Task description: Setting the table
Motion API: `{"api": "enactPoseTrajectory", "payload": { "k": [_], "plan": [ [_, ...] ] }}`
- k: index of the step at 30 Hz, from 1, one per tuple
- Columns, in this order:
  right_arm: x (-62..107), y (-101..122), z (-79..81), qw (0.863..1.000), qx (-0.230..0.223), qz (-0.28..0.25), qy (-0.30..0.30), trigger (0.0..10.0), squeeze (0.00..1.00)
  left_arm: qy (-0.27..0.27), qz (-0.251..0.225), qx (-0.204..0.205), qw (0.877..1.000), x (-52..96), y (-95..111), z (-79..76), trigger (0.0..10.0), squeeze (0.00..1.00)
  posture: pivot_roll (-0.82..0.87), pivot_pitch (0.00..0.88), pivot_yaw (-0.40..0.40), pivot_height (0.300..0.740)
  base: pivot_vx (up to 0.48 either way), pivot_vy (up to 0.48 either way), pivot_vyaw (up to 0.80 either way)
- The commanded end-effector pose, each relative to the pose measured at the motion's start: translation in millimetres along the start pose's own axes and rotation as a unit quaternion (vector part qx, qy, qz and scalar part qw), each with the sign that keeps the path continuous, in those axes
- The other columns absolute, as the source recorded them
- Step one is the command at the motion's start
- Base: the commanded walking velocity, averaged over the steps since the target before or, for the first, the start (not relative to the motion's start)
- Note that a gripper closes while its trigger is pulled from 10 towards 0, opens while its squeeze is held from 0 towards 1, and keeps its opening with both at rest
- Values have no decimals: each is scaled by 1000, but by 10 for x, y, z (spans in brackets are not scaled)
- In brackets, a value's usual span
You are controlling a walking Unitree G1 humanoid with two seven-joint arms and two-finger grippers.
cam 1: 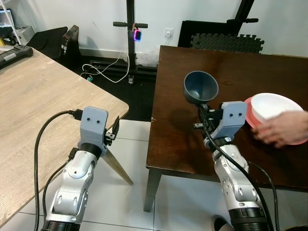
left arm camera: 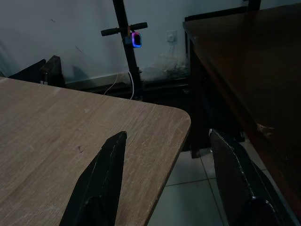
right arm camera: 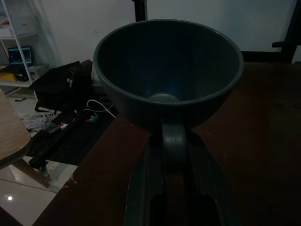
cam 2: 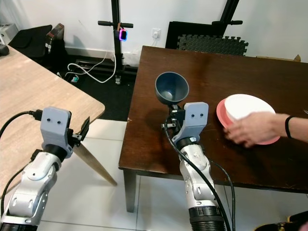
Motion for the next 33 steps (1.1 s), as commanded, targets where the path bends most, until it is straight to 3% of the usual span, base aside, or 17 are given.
{"api": "enactPoseTrajectory", "payload": {
  "k": [1,33],
  "plan": [
    [0,4,9,1000,2,-5,2,10000,0,-1,7,1,1000,6,-50,-7,10000,0,49,71,57,740,0,0,0],
    [-1,-1,3,1000,2,-4,0,10000,0,-1,6,2,1000,4,-44,-8,10000,0,50,74,57,740,0,0,0]
  ]
}}
Point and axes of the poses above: a point about 5 cm out from each wrist's last joint towards the gripper, its own x axis pointing back from the gripper into the wrist, its own y axis along the axis of the wrist's last joint, z = x × y, the point moved 3 cm from there along -x, pointing out of the wrist towards the gripper, and after that the axes turned 4 degrees about x, right-handed, at the moved point
